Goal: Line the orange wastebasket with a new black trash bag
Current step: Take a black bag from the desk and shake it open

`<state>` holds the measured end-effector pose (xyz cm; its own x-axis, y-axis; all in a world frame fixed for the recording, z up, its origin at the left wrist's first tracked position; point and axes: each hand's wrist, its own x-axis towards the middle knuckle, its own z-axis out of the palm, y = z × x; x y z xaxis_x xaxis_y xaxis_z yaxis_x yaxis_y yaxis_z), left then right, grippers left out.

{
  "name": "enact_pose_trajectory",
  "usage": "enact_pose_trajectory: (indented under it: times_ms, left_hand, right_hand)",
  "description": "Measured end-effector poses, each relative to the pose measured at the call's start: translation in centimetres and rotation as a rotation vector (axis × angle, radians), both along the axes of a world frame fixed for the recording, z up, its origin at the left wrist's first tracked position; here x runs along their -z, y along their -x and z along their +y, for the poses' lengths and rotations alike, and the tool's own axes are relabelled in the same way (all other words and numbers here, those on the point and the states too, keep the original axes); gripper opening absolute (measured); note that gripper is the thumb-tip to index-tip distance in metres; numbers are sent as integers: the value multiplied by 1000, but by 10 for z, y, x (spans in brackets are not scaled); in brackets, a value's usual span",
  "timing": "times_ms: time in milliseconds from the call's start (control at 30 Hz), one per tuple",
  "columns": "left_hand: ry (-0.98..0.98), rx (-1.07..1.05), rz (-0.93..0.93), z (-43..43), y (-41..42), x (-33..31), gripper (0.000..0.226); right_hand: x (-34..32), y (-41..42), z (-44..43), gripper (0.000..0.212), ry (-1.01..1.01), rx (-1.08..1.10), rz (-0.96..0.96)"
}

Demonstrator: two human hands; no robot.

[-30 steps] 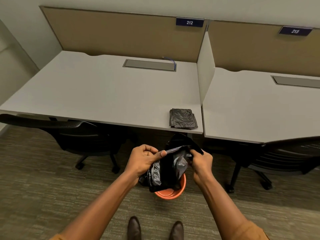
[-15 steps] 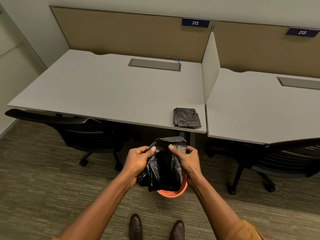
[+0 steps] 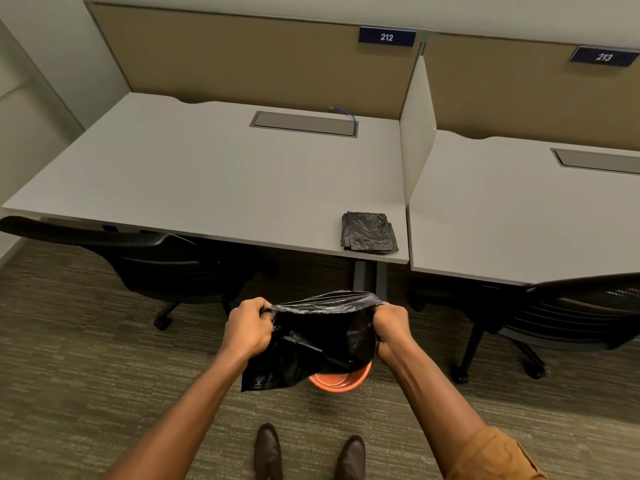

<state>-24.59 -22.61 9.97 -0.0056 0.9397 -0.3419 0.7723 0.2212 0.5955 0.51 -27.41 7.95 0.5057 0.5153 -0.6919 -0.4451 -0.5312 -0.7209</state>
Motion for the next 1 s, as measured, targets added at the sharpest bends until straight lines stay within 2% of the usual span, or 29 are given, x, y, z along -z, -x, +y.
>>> enact_pose_trajectory:
  times_ms: [167, 267, 333, 400, 433, 500, 567, 633, 700, 833, 900, 1000]
  left_hand:
    - [12, -108, -81, -1, -18, 12, 22]
    - [-27, -82, -45, 4, -24, 12, 29]
    - [-69, -58, 9, 8, -22, 13, 35]
    - [-127, -44, 89, 11, -18, 14, 41]
    - [-154, -41, 123, 13, -16, 15, 41]
    - [-183, -59, 157, 18, -12, 16, 41]
    - [-179, -106, 169, 24, -12, 19, 37]
    - [-171, -162, 152, 28, -15, 22, 29]
    - [-146, -256, 95, 31, -21, 26, 28]
    - [-75, -442, -140, 35, -35, 36, 36]
    - [-30, -426, -259, 36, -42, 40, 32]
    - [-11, -338, -298, 33, -52, 43, 31]
  right_hand:
    - [2, 5, 5, 22, -9, 93, 40]
    - [4, 0, 4, 18, -64, 117, 117]
    - [4, -9, 3, 7, -78, 52, 143]
    - [5, -24, 1, 15, -76, -68, 120]
    - [4, -31, -1, 9, -85, -165, 51]
    - [8, -48, -6, 12, -110, -390, -136]
    - [9, -64, -12, 26, -164, -580, -232]
    - [12, -76, -17, 43, -212, -741, -243]
    - [14, -84, -19, 51, -204, -867, -316]
    - [30, -98, -20, 36, -50, -1114, -640]
    - [40, -102, -23, 31, 110, -1073, -830]
    - [50, -108, -29, 22, 310, -696, -996]
